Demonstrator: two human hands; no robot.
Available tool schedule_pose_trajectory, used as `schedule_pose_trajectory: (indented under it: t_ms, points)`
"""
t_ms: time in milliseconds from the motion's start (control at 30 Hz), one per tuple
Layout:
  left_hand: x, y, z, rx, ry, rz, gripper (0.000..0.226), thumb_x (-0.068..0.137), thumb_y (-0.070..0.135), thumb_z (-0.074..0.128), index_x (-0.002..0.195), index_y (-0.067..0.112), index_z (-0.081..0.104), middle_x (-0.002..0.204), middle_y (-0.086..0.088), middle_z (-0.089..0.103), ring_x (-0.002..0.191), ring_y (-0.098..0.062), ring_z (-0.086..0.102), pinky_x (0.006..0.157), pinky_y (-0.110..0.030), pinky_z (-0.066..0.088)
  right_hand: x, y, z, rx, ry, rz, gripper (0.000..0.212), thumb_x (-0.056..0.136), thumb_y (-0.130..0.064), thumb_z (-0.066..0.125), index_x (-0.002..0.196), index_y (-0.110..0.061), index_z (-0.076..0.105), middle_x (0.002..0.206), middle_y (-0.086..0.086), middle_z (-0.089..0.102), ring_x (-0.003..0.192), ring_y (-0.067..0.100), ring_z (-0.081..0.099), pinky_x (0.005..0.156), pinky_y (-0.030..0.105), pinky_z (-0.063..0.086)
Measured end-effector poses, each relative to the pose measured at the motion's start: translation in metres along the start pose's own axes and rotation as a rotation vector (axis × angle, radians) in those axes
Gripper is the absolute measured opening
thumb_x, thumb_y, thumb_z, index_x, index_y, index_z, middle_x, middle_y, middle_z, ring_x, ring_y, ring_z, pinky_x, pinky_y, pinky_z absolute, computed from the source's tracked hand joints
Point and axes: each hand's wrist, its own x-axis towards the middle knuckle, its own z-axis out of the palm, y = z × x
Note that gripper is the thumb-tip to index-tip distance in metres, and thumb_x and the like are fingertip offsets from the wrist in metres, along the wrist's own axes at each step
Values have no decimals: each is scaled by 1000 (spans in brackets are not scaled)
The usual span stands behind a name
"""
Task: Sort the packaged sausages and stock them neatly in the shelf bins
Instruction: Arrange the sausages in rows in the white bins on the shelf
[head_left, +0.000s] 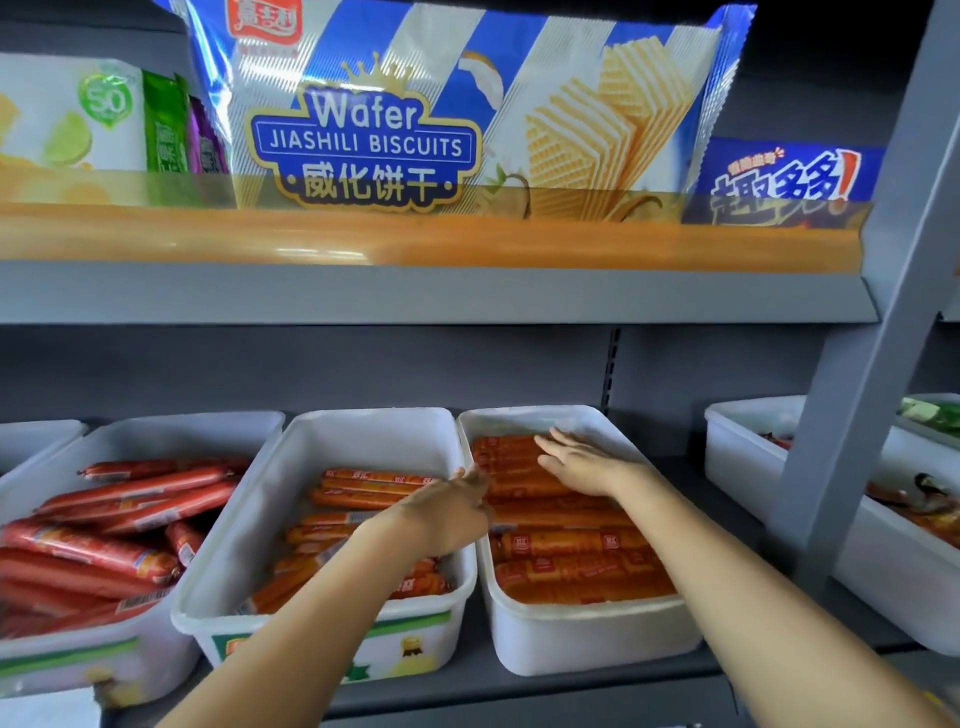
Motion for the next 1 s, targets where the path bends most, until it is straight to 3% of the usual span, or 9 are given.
schedule_pose_trajectory:
  t_ms: [133,267,433,567,767,867,1000]
  points:
    - [0,0,0,-40,-8,6,48,101,27,31,146,34,16,149,2,32,132,-20,39,109,-35,34,-24,-10,2,-68,-53,-145,47,103,-40,22,149,-33,19,159,-6,7,147,17,5,120,41,4]
    - [-3,5,-2,7,-9,-17,50,101,26,29,149,29,13,154,-1,25,137,-22,33,109,-32,28,-33,-19,15,-177,-173,-115,53,103,-42,18,151,-28,3,159,-7,-8,147,17,-5,119,42,-4]
    - [-9,13,-5,45,-5,-38,50,101,25,28,149,27,14,155,-2,22,138,-23,31,108,-30,27,-29,-25,15,-186,-149,-133,54,103,-41,18,152,-26,0,159,-7,-9,147,17,-6,118,42,-5]
    - [-14,18,-6,41,-4,-40,50,102,24,27,150,26,13,156,-1,18,140,-22,27,110,-29,24,-33,-21,17,-106,-103,-161,50,104,-31,22,151,-27,7,159,-6,-2,147,17,-2,118,40,-4]
    - [-15,20,-6,39,-2,-27,48,103,21,26,149,22,14,157,-2,14,142,-23,22,111,-28,21,-45,-16,6,262,50,-197,46,103,-21,29,145,-38,29,155,-4,23,141,20,27,116,39,22]
    - [-14,16,-6,-51,-20,-29,48,103,22,28,149,25,14,156,0,19,141,-21,26,111,-29,23,-60,-1,2,58,-91,-195,47,99,-28,43,145,-33,33,149,-3,36,130,19,42,109,35,34]
    - [-15,18,-6,-36,-17,-46,47,102,20,27,148,23,17,155,-2,23,137,-22,32,109,-30,28,-60,6,1,-7,-292,-149,77,85,-51,60,148,-42,17,153,-6,25,138,23,30,113,44,29]
